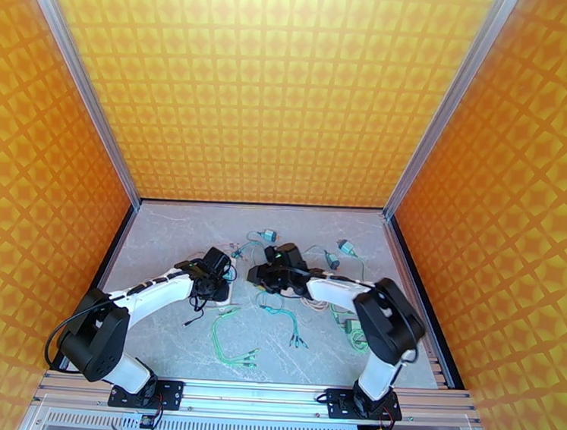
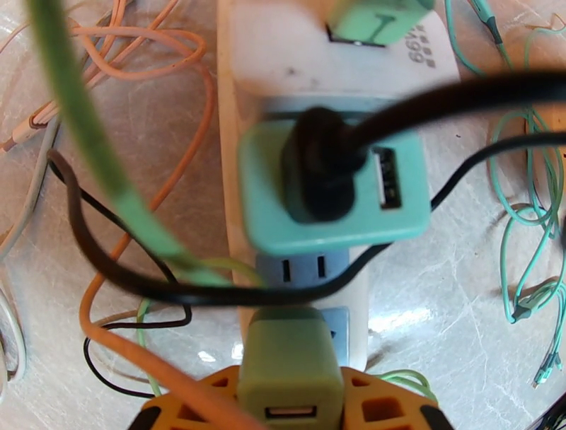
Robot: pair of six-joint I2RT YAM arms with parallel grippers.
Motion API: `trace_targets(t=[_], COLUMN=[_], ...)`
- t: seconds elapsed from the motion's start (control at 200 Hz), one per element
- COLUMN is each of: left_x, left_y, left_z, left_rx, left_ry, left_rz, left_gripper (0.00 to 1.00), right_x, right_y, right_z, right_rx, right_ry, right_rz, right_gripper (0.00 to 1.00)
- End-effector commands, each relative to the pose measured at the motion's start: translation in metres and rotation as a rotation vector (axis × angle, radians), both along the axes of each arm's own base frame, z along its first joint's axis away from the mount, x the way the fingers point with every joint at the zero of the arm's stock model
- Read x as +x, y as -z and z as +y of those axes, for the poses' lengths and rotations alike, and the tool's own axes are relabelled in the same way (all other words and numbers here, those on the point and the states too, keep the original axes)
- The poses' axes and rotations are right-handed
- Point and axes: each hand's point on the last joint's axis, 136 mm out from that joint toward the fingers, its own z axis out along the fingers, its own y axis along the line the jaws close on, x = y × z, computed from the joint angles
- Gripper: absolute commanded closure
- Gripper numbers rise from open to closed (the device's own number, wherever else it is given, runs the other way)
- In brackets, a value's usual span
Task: Pull the plug off the socket
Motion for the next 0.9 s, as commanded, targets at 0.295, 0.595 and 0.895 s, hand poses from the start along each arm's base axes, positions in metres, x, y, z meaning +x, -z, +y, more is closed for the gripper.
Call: trace_targets(t=[0.295, 0.595, 0.895], left_x=[0.003, 0.001, 0.002], left_y=[0.003, 0.005, 0.003], left_z=[-0.016, -0.019, -0.022], left_rx=[-0.017, -0.02, -0.021], left_ry=[0.011, 0.008, 0.013], left_rz=[0.003, 0.008, 0.009], left_gripper=[0.8, 0.81, 0.84], right_x=[-0.004, -0.011, -0.021], right_y=[0.034, 0.054, 0.086], right_z=[0.043, 0.051, 0.035], right_rx=[0.04, 0.016, -0.123], right_ry=[-0.025, -0.056, -0.049], right_rz=[0.106, 0.135, 0.194], right_gripper=[0.6, 0.6, 0.73])
